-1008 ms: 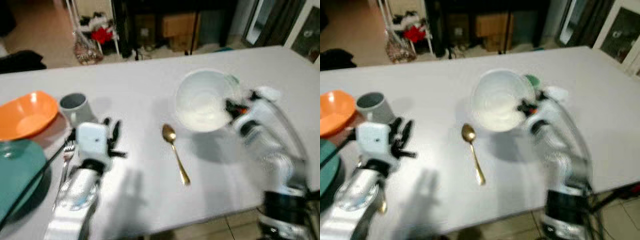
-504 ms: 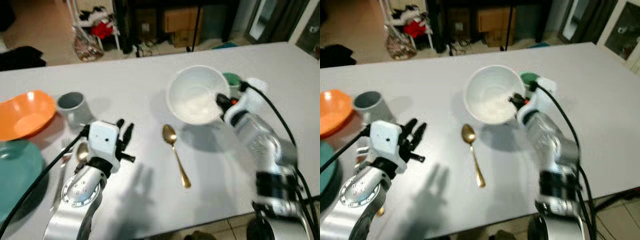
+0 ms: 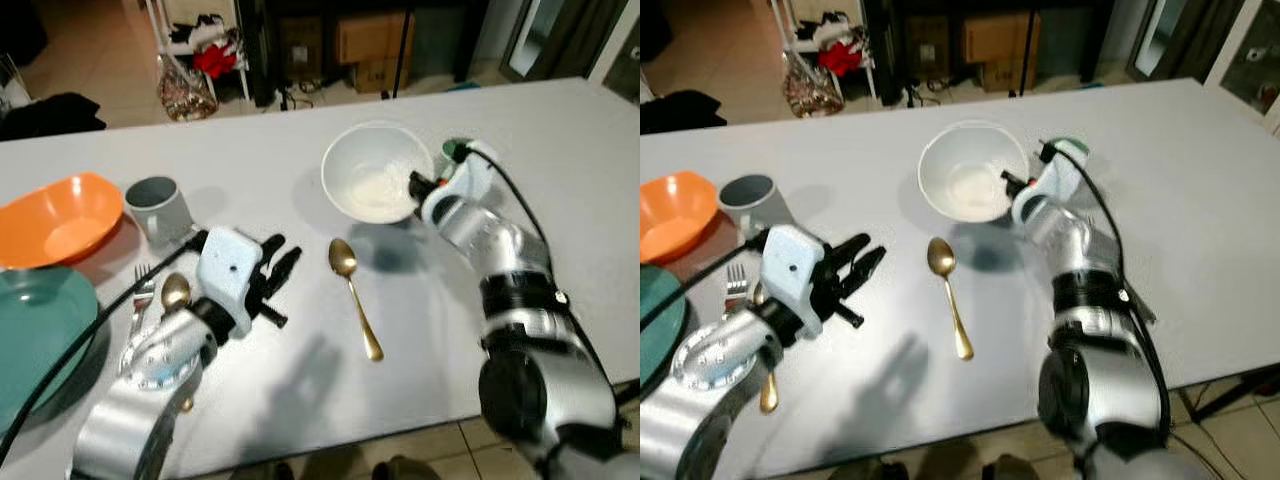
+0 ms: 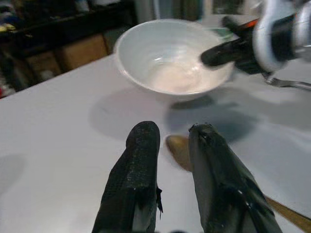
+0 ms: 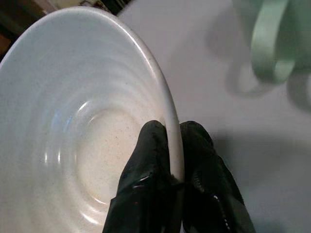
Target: Setting the table
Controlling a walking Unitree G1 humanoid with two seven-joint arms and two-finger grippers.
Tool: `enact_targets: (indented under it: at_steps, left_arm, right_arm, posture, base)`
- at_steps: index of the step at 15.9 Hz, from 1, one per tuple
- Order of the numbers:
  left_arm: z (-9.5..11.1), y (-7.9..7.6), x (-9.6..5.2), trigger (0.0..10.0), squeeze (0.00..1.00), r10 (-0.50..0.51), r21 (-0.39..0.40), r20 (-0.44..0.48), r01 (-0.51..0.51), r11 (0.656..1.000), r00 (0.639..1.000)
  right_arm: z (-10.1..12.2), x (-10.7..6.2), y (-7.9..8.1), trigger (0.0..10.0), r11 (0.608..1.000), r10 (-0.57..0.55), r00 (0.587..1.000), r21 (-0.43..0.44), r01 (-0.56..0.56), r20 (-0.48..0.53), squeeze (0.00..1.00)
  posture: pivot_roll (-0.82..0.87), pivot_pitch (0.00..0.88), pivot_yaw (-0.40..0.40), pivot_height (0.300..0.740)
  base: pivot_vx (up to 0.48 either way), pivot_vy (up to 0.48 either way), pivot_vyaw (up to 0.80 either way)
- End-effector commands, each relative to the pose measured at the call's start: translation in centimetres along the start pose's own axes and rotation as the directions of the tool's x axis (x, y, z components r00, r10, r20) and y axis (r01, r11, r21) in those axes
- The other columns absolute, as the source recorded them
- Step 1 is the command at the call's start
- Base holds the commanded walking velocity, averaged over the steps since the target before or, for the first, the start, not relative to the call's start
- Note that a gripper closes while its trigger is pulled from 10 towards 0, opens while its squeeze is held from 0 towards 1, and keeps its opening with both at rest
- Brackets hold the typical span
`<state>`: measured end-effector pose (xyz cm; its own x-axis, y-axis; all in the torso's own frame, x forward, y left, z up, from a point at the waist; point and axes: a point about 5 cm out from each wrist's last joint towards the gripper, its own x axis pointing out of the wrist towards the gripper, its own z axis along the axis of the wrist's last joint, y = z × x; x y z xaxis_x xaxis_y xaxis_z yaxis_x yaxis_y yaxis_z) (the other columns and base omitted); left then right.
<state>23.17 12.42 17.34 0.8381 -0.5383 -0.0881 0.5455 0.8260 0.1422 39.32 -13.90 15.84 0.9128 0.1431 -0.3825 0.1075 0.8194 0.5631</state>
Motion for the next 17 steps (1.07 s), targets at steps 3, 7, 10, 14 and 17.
enact_targets:
  at_steps: [3, 7, 10, 14, 17]
  left_arm:
    - [0.7, -0.5, -0.2, 10.0, 0.0, -0.111, 0.015, -0.017, 0.111, 0.994, 0.994]
    - [1.0, -1.1, -0.6, 10.0, 0.0, -0.171, 0.014, -0.045, 0.172, 0.985, 0.984]
    - [1.2, -1.2, -0.9, 10.0, 0.0, -0.181, 0.011, -0.053, 0.182, 0.983, 0.982]
    - [1.4, -1.4, -1.2, 10.0, 0.0, -0.183, 0.002, -0.063, 0.184, 0.983, 0.981]
    - [1.6, -1.3, -1.2, 10.0, 0.0, -0.172, -0.003, -0.062, 0.172, 0.985, 0.983]
  right_arm:
    - [1.3, 0.5, 1.5, 10.0, 0.998, 0.009, 1.0, 0.055, -0.011, 0.026, 0.0]
    - [2.0, 1.0, 2.0, 10.0, 0.999, -0.03, 0.999, 0.035, 0.029, 0.038, 0.0]
    - [2.2, 1.1, 2.4, 10.0, 0.999, -0.045, 0.998, 0.018, 0.045, 0.048, 0.0]
    - [2.5, 1.1, 3.2, 10.0, 0.997, -0.051, 0.997, 0.063, 0.048, 0.059, 0.0]
    - [2.7, 1.1, 3.4, 10.0, 0.994, -0.043, 0.998, 0.105, 0.037, 0.053, 0.85]
  posture:
    - [-0.01, 0.113, 0.079, 0.74]
    - [0.01, 0.161, 0.085, 0.74]
    - [0.02, 0.187, 0.084, 0.74]
    - [0.03, 0.211, 0.078, 0.74]
    - [0.03, 0.208, 0.068, 0.74]
  base:
    - [0.0, 0.0, 0.0]
    - [0.0, 0.0, 0.0]
    - [0.0, 0.0, 0.0]
    - [0.0, 0.0, 0.0]
    - [0.0, 0.0, 0.0]
